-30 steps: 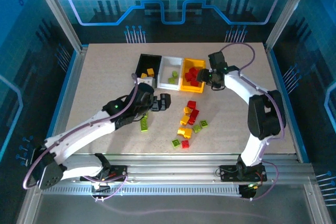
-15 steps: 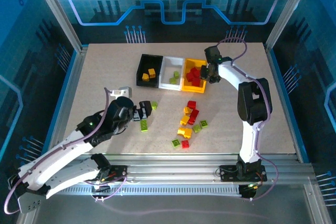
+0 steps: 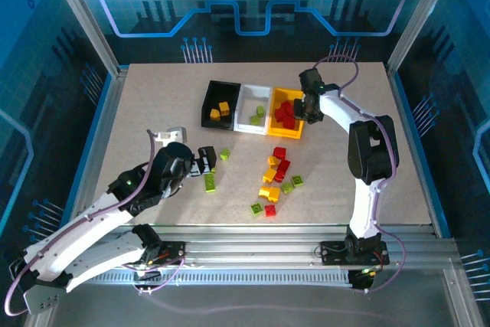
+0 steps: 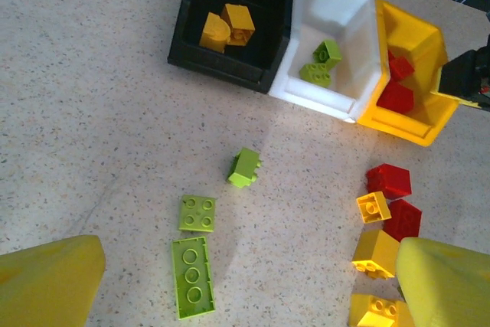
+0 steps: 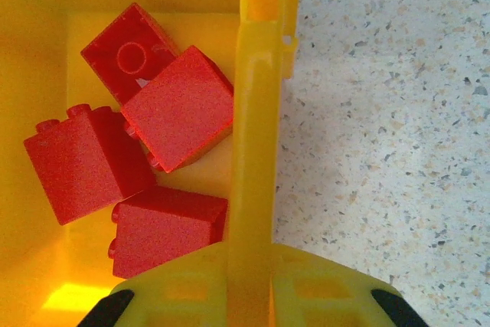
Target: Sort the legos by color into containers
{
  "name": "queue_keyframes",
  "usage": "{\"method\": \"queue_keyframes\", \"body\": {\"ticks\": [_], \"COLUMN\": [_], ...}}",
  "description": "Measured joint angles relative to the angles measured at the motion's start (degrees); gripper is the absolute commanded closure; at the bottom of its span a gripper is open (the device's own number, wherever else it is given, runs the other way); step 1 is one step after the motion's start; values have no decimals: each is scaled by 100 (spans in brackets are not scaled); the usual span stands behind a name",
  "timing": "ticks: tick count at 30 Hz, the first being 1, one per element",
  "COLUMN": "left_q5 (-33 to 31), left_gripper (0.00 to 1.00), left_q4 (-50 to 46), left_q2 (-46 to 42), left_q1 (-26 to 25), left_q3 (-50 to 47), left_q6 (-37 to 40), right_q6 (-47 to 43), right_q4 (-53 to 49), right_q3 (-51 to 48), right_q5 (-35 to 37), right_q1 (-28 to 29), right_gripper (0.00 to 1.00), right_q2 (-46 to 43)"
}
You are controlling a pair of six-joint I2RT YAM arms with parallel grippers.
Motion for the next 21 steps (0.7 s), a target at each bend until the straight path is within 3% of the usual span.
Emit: {"method": "queue_keyframes", "body": {"ticks": [19, 21], "left_q5": [-15, -15], "left_gripper": [1, 1], "left_q4": [-35, -35], "left_q2": [-2, -2], "left_q1": [81, 92], "left_q3": [-149, -164], "left_q6": [-20, -20], "right_q6": [-807, -824], "right_q4": [-396, -476], "right_q3": [-44, 7], "right_q5": [-262, -286], "right_q1": [181, 210], "right_gripper": [100, 81], "right_q2": [-125, -118]}}
